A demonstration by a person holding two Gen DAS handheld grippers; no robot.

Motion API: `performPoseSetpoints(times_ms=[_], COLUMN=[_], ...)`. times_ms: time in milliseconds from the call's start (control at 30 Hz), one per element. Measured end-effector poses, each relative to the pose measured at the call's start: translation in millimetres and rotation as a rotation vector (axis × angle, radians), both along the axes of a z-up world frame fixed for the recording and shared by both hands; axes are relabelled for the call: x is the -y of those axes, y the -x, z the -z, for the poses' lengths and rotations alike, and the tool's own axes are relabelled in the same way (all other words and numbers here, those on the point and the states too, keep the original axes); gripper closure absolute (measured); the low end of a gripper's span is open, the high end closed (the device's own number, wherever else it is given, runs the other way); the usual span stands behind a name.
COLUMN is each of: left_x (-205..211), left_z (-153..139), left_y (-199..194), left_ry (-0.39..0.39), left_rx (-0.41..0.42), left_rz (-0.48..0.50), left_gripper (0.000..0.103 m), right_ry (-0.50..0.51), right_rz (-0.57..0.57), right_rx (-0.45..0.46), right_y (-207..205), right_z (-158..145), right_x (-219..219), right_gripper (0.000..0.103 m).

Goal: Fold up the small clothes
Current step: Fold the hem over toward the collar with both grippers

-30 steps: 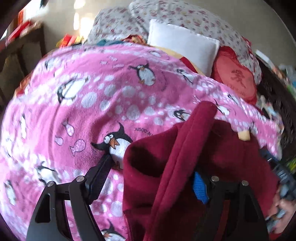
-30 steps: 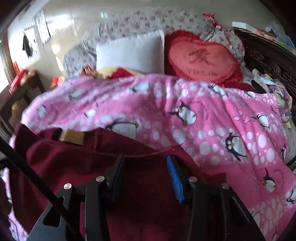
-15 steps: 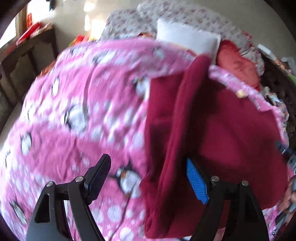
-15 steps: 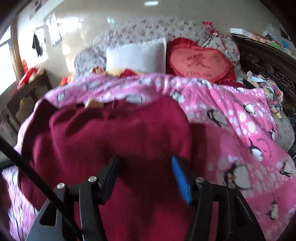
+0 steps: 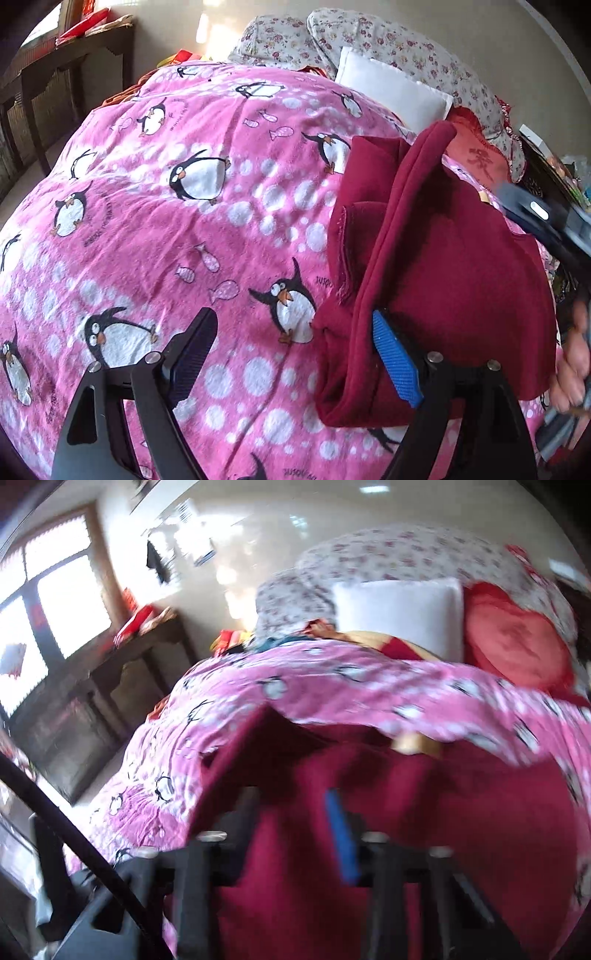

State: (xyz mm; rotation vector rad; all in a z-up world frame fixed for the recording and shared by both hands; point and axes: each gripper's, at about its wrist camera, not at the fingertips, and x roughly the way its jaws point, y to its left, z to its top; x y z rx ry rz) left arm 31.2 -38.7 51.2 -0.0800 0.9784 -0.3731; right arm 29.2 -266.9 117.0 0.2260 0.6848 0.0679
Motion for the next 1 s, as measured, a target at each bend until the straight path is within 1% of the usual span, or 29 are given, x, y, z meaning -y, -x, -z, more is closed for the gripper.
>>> performPoseSetpoints(times_ms=[100,133,200,267,333,367,400,467,533,567,600,633,667,700,733,800,933,1000], left_x=[-6,-7,-8,-11,-13,-14,-14,-13,-11,-11,-11,-10,-10,-8,-8,-8,-9,-11], left_z=[0,1,2,3,5,6,8,9,11,12,13,13,14,17,18,17,16,17], left_y=[1,1,1,2,1,0,-1,-1,-2,-2,-1,-2,-3,-5,-5,-4,-4,-5], left_ry=[0.031,0.046,0.058,0.064,0.072,0.079,0.082,0.074,0.064,0.063,0.062,0.059,0.053,0.048,0.047,0.056,0.066,0.071], left_rx=[0.001,-0.007,-0.021,-0.014,-0.016,-0.024,-0.030,-0.034,-0.035,-0.035,-0.034,-0.030,-0.027,-0.031,-0.035,-0.033,-0.034,-0.042], left_rz=[0.006,0.007,0.024,0.029,0.038,0.041,0.042,0.047,0.048,0.047,0.045,0.044,0.043,0.042,0.043,0.047,0.048,0.049], left_gripper=[0.019,0.019,0.019,0.019,0.018,0.018,0.018,0.018,0.018,0.018,0.017,0.016,0.015,0.015,0.014,0.013,0.011,0.011], right_ry=[-0.046,-0.046,-0.039,-0.065,-0.071,-0.069,-0.073,-0.058,0.047,0.123,0.152,0.176,0.192,0.193,0.173,0.138,0.168,0.197], right_rz=[-0.002,0.002,0.003,-0.002,0.019,0.034,0.044,0.024,0.010,0.017,0.008,-0.006,-0.012,-0.024,-0.038,-0.053,-0.080,-0.077], right_rx=[-0.007,-0.015,-0.052,-0.079,-0.074,-0.066,-0.058,-0.071,-0.101,-0.108,-0.110,-0.105,-0.107,-0.114,-0.112,-0.095,-0.070,-0.080], right_y=[-28,-37,-60,-73,-76,-75,-73,-75,-83,-87,-91,-94,-96,-98,-97,-91,-79,-74], right_z=[5,7,16,23,24,24,24,25,27,29,30,31,31,32,31,26,14,11], right_x=[-18,-22,-34,-39,-42,-43,-44,-51,-64,-73,-79,-87,-92,-94,-95,-95,-96,-93], right_gripper=[0.072,0.072,0.072,0.071,0.052,0.032,0.028,0.028,0.044,0.058,0.058,0.058,0.049,0.034,0.029,0.027,0.029,0.029])
